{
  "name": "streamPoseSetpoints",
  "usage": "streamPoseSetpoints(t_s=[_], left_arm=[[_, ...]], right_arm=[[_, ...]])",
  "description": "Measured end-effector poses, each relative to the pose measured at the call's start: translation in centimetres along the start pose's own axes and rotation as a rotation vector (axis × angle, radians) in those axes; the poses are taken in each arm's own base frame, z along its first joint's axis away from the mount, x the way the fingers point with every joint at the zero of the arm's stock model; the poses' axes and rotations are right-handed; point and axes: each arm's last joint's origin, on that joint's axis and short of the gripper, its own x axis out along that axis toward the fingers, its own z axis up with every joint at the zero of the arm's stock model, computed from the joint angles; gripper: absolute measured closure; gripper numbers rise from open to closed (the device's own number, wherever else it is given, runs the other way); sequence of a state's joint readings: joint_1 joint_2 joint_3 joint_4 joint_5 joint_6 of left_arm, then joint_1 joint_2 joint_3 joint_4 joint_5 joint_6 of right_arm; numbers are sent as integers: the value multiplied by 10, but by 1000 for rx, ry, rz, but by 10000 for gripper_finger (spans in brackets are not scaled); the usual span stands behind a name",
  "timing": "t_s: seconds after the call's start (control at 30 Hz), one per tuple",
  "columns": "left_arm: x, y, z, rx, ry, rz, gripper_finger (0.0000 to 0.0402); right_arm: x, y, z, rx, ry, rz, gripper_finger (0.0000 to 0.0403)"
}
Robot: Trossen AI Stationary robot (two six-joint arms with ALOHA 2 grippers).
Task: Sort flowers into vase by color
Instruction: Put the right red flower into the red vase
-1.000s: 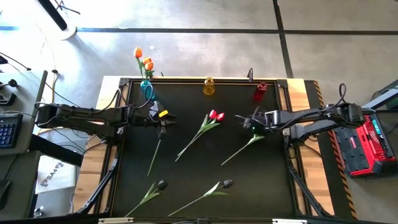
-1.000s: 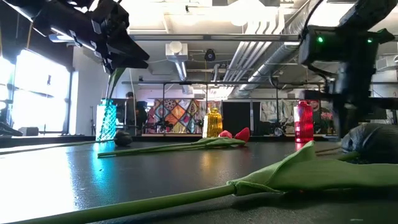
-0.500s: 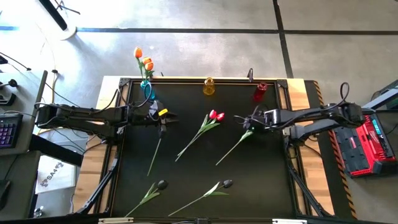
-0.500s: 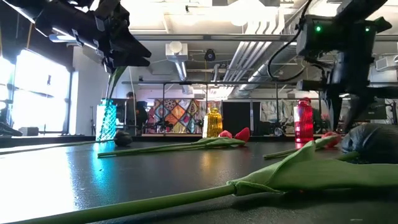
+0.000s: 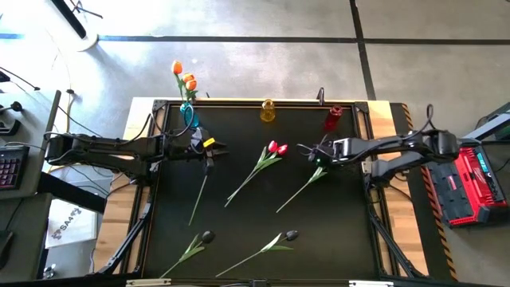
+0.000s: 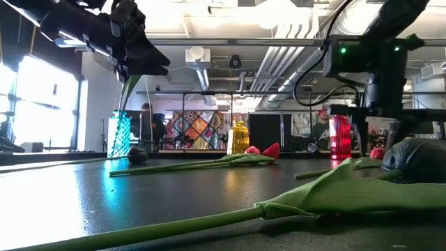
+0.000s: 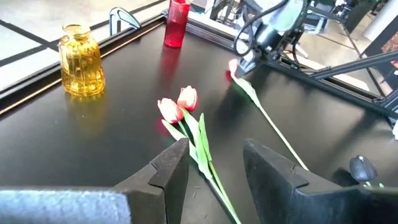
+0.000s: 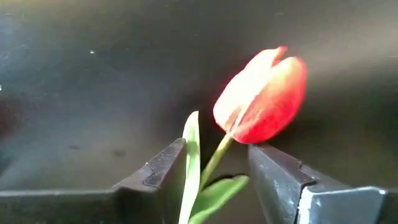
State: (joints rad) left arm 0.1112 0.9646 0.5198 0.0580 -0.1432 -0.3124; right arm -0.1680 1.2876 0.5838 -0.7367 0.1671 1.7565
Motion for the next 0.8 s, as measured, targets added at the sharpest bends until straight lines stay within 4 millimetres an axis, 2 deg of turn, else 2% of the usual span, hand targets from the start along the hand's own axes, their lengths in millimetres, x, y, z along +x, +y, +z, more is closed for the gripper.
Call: streamPoseSetpoints(t_s=[0.17, 0.47, 0.7, 0.8], left_arm=[[0, 0, 0, 0, 0, -1, 264], [0, 0, 0, -8, 1, -1, 264], [0, 0, 0, -24, 1, -3, 264], [0, 0, -1, -48, 10, 0, 264]], right_arm=[[10, 9, -3, 4, 12, 17, 263], [17, 8, -5, -51, 15, -33, 316], [11, 10, -3, -147, 0, 1, 393], [-1, 18, -2, -188, -23, 58, 394]])
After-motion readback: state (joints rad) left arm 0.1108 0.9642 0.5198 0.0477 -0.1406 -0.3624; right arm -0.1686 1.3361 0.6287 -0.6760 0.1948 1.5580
